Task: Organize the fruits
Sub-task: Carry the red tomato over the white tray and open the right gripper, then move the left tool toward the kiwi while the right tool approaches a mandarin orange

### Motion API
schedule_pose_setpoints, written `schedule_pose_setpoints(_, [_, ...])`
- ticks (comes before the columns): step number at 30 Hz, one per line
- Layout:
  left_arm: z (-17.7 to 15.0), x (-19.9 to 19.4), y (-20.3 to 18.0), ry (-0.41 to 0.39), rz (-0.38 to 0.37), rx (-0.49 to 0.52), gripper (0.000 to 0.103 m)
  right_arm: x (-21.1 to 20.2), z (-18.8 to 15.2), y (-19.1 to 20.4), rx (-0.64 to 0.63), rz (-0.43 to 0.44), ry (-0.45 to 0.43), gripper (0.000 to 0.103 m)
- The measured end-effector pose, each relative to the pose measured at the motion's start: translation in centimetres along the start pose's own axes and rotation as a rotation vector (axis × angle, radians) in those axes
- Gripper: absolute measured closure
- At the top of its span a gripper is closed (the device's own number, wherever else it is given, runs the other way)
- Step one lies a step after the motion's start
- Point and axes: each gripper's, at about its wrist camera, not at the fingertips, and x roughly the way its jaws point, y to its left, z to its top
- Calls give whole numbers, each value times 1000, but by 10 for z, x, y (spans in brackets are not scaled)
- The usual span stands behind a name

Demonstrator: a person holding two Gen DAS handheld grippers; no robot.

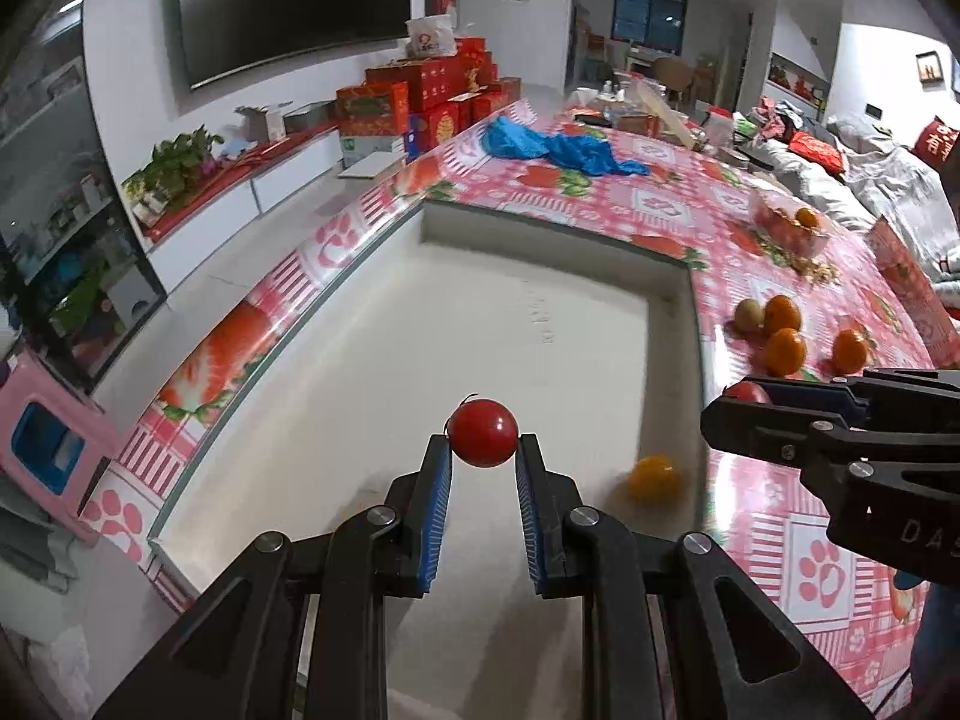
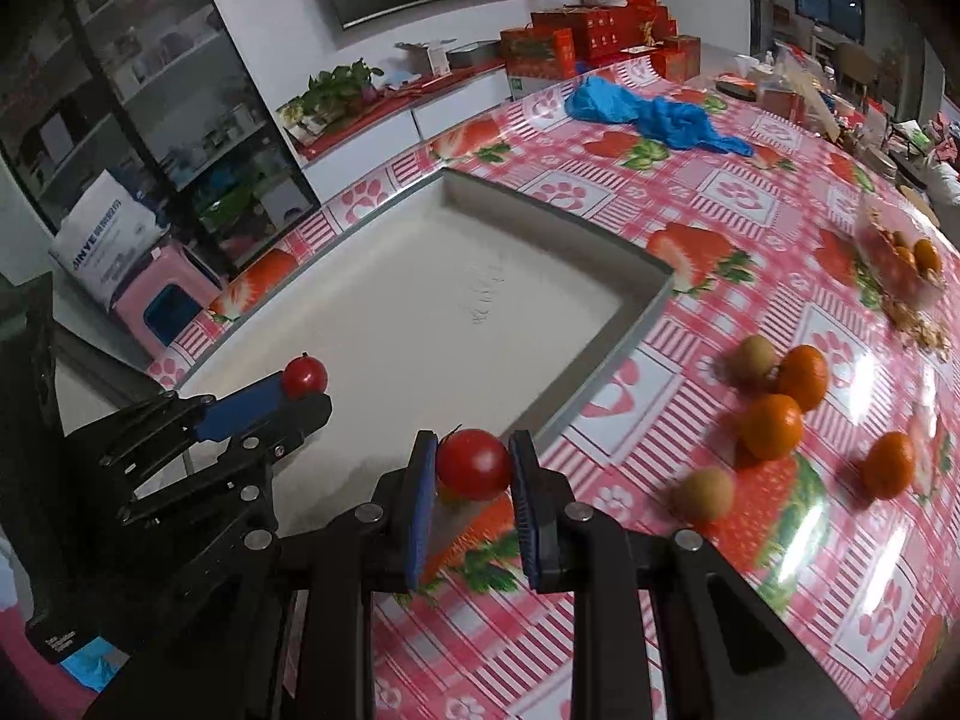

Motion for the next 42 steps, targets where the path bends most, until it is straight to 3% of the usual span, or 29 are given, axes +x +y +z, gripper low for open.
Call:
schedule_pose_setpoints(12, [-3,5,9,9,-2,-3,79,21,6,7,28,19,56,73])
schedule_pose_setpoints(14, [-3,6,8,15,0,2,79,21,6,7,28,21,53,55])
schedule_pose_setpoints(17, [-3,6,9,26,-4,-5,78,17,9,8,21,24,36,38])
schedule_pose_setpoints(20, [-3,6,11,39,-3,-12,78,10,10,7,19,11,20,29])
schedule_pose_setpoints(21, [-3,6,12,43,1,-14,56,8,10,5,27,12,18,28])
schedule_pose_setpoints(22, [-3,4,13,40,10,-21,15,6,10,2,36,12,16,25])
schedule_pose_setpoints(23, [-3,-3,16,3,31,-41,5,3,9,-3,49,12,13,23])
schedule_pose_setpoints(25, [-3,-18,21,-63,24,-59,3,-1,7,-10,61,7,9,23])
schedule_pose_setpoints(27, [-1,-21,22,-46,12,-47,3,-6,5,-20,79,-7,9,22])
schedule_pose_setpoints(30, [2,-25,27,-50,62,-41,3,-15,0,-40,130,-21,0,20])
schedule_pose_setpoints(37, [6,-27,53,-20,73,-164,3,-29,-24,-97,292,-55,11,14])
schedule_pose_setpoints(42, [7,-30,54,-12,91,-171,3,-39,-46,-136,394,-73,8,14])
